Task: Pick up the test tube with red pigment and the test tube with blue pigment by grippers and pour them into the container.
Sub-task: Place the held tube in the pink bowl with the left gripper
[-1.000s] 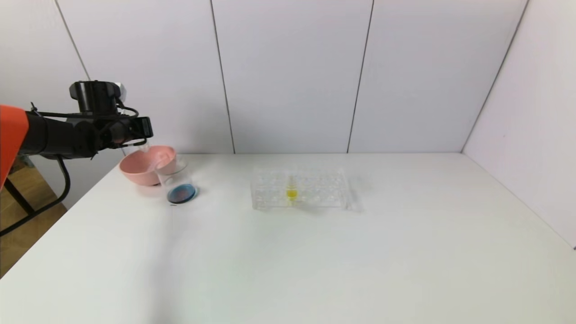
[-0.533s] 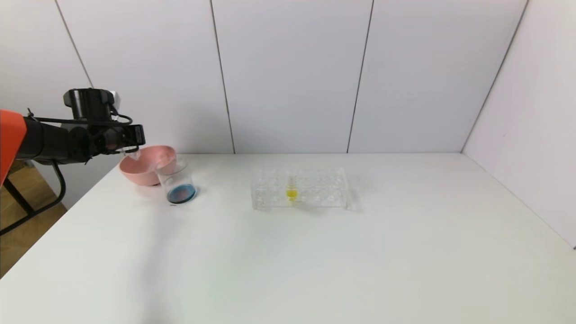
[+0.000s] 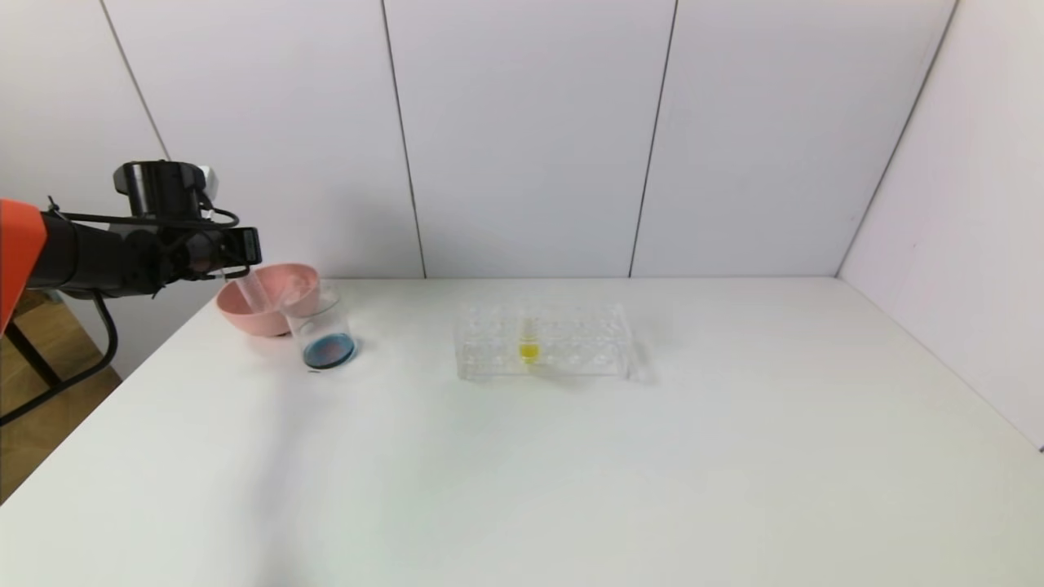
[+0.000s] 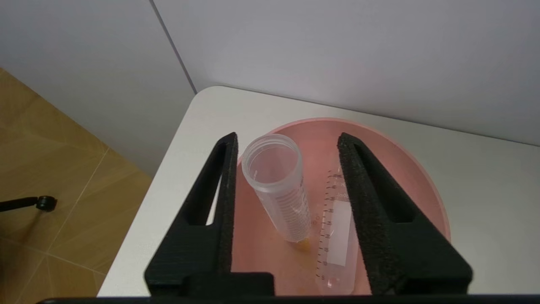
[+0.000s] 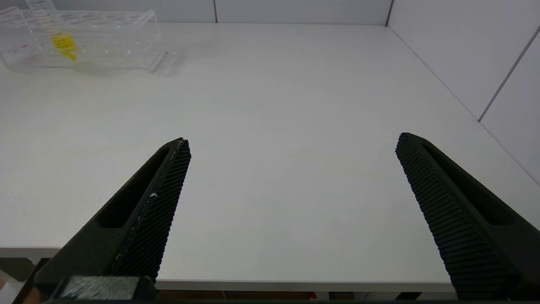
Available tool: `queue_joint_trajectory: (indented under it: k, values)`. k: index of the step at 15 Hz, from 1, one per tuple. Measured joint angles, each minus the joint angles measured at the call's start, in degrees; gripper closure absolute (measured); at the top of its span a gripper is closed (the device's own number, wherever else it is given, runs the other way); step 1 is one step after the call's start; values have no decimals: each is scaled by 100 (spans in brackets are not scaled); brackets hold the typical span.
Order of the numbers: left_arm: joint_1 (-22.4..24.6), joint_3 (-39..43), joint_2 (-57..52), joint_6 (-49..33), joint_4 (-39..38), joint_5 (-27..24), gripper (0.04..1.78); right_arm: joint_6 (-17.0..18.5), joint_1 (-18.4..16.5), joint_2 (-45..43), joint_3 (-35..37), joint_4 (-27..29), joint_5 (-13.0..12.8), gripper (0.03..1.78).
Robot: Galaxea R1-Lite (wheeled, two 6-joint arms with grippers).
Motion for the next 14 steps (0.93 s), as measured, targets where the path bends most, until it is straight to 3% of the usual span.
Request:
queue_joint_trajectory:
  k: [4,6,8,14]
  values:
    - [-9,6,-5,-1,-48,-5,33,0,0,0,0,0,0,4]
    - [-22,44,-49,13,-52,-5,15,0,0,0,0,0,0,4]
    - [-91,166,-197,21,-96,-2,6,0,2,0,0,0,0,4]
    - [-339,912,-1325,712,-797,-44,6,0,0,0,0,0,0,4]
